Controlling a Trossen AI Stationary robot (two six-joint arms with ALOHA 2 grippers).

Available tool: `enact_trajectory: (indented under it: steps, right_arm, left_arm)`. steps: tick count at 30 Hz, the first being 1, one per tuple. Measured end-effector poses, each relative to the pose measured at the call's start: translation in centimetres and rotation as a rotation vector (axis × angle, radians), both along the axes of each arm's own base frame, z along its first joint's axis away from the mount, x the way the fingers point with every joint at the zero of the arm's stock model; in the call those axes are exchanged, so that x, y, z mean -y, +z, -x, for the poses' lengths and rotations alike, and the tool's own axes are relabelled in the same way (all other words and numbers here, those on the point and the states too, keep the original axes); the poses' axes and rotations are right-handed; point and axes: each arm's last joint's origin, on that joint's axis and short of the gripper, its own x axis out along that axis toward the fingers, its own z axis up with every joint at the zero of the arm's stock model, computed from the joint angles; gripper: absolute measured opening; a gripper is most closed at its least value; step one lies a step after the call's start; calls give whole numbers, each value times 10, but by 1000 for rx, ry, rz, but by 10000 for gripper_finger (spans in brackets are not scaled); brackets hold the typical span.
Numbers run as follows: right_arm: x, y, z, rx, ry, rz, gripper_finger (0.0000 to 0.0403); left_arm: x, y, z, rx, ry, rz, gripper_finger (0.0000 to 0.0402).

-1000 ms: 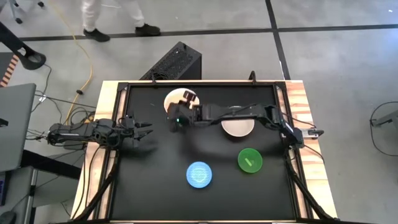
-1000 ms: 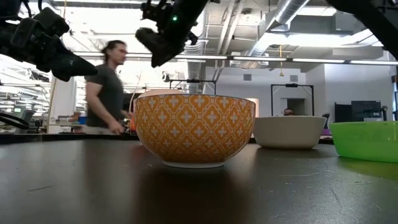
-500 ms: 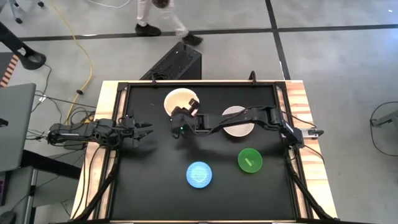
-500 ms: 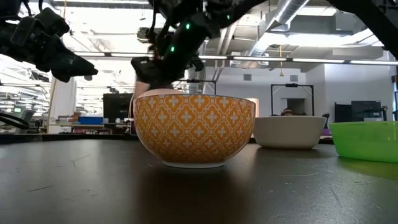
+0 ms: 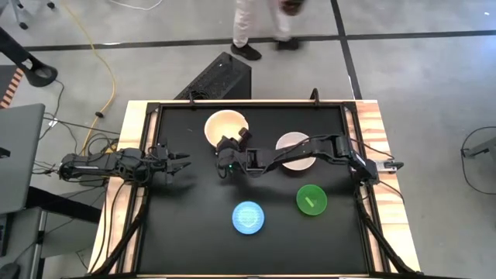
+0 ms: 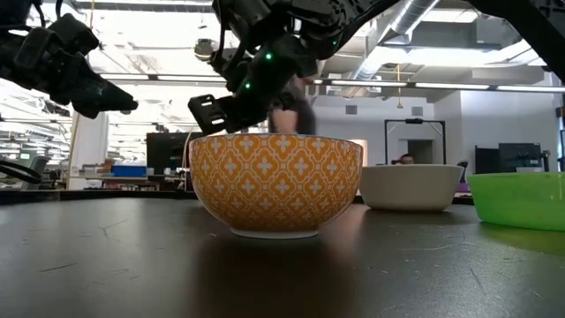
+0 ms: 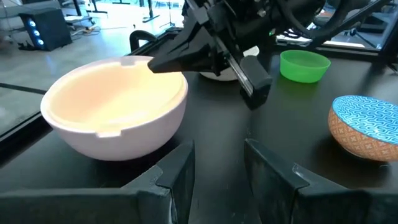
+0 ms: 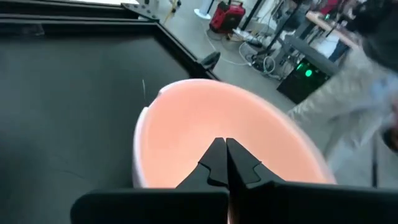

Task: Nest bowls inside each other
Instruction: Stack the pink bowl on top of the white bowl

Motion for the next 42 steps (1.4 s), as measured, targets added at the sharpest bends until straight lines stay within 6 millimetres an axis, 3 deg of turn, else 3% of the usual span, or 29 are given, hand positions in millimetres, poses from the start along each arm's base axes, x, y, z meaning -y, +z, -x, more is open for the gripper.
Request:
enact_trajectory:
  steps: [3, 7, 11, 16, 21, 25, 30, 38, 42]
  right_arm:
    - [-4, 14, 5, -11, 26, 10, 3]
    - [-3, 65, 28, 22, 88, -61, 4]
    - [40, 86, 51, 10, 176, -269, 4]
    - [100, 69, 60, 63, 394, -453, 4]
    - [129, 23, 76, 193, 551, -559, 4]
    - [138, 3, 94, 326, 590, -574, 4]
    - [144, -17, 107, 340, 551, -600, 4]
    - [143, -16, 106, 344, 560, -585, 4]
    - [140, 4, 113, 360, 586, -577, 4]
  left_arm:
    - [0, 0, 0, -1, 0, 0, 128]
    - [0, -1, 0, -2, 1, 9, 128]
    - [0, -1, 0, -6, 1, 11, 128]
    - [0, -1, 0, -4, 3, 15, 128]
    - [0, -1, 0, -4, 2, 13, 128]
    - [0, -2, 0, -11, 3, 14, 128]
    - [0, -3, 0, -22, 4, 13, 128]
    - [-1, -2, 1, -21, 27, 9, 128]
    - [-1, -2, 1, -21, 30, 9, 128]
